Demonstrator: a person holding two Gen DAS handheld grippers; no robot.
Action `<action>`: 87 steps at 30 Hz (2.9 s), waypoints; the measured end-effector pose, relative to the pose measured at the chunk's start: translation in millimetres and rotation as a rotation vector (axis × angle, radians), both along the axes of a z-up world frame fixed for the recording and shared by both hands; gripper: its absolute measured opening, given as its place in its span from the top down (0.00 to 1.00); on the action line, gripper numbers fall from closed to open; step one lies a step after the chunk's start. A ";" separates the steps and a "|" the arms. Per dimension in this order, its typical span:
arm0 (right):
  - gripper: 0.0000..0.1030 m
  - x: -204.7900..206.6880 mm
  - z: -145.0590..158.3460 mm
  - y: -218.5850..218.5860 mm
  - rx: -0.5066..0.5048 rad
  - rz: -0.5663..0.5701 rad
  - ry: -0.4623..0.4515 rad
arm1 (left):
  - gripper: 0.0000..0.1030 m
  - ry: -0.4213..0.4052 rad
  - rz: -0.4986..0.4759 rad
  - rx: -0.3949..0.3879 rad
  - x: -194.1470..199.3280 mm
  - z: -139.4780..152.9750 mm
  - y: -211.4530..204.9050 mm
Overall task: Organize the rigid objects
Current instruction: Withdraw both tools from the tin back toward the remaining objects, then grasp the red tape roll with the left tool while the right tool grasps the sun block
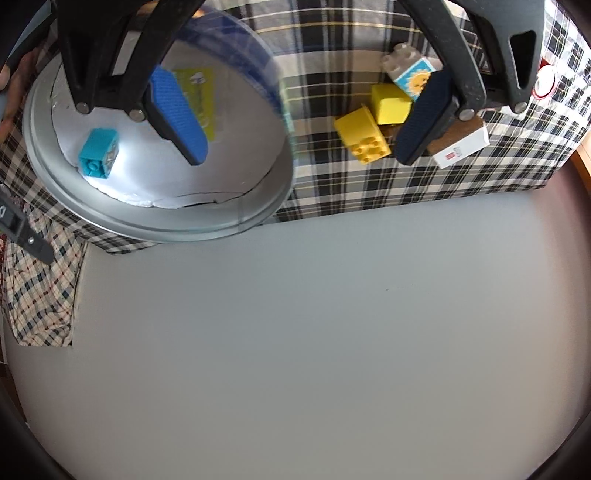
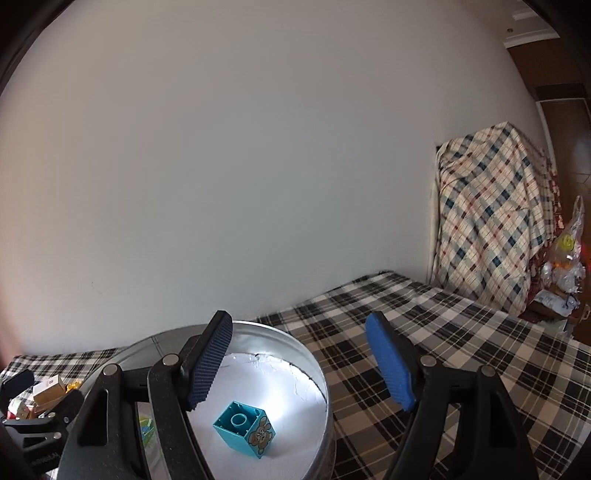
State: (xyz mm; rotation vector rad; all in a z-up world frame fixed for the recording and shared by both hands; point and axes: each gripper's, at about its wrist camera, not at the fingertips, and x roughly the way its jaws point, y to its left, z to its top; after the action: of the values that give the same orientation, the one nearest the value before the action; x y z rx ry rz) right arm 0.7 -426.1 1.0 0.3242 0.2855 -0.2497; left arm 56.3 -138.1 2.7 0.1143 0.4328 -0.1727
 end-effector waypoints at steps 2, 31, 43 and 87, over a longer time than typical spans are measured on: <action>0.25 -3.7 1.2 2.7 0.004 -0.012 -0.010 | 0.00 0.007 0.003 -0.001 -0.7 -0.8 8.7; 0.25 -27.8 13.2 113.3 0.010 0.152 0.026 | 0.00 0.043 0.099 -0.012 -13.4 -4.6 147.0; 0.25 -16.8 16.3 192.1 -0.046 0.349 0.068 | 0.00 0.080 0.140 -0.008 -8.2 -6.3 182.8; 0.54 68.0 -36.5 317.4 -0.011 0.847 0.550 | 0.47 0.458 0.115 -0.115 27.4 -51.6 292.0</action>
State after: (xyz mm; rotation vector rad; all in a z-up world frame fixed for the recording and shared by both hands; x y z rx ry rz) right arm 68.7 -108.7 -35.5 0.0953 0.9295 0.5073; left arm 83.8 154.0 -48.9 -0.0663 0.8820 -0.1093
